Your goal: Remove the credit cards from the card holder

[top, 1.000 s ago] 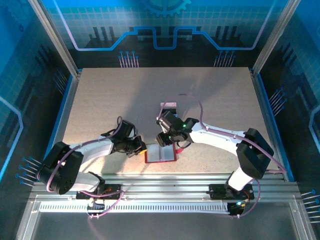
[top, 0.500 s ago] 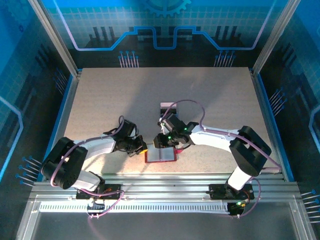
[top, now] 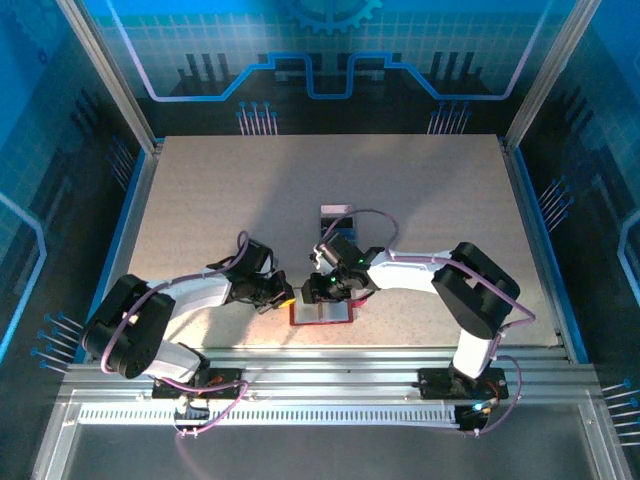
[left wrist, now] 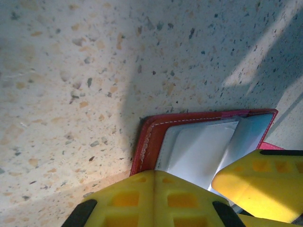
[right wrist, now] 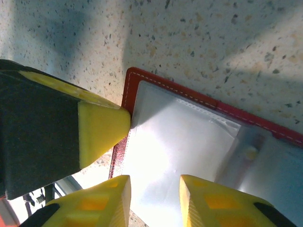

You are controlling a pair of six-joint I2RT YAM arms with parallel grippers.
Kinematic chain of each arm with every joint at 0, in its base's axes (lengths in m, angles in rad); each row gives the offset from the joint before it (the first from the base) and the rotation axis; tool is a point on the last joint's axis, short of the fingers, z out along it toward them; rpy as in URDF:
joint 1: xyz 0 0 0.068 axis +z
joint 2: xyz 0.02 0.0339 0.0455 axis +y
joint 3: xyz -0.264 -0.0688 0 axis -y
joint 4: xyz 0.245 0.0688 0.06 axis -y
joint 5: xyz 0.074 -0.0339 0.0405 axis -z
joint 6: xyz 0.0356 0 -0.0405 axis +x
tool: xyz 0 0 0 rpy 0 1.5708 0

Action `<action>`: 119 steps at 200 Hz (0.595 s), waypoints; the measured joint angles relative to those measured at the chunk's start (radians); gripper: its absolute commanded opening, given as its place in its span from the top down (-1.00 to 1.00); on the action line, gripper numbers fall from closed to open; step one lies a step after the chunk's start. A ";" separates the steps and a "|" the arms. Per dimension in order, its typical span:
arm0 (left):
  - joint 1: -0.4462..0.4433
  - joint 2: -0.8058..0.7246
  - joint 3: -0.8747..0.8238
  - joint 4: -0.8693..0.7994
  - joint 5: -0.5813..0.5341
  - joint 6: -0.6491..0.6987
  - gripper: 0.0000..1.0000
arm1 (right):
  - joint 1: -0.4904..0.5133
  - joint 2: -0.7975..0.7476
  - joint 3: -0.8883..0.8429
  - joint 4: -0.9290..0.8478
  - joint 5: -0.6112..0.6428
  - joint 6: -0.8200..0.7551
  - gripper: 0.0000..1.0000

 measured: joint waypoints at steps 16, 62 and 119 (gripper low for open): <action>0.000 0.000 0.000 0.000 0.000 0.000 0.94 | 0.000 0.002 0.000 0.001 -0.005 0.000 0.34; 0.000 -0.011 0.000 -0.027 -0.005 0.001 0.94 | 0.001 0.002 0.000 0.000 -0.018 0.000 0.33; 0.000 -0.022 0.000 -0.040 -0.008 0.001 0.94 | 0.013 0.002 0.000 0.013 -0.027 0.015 0.33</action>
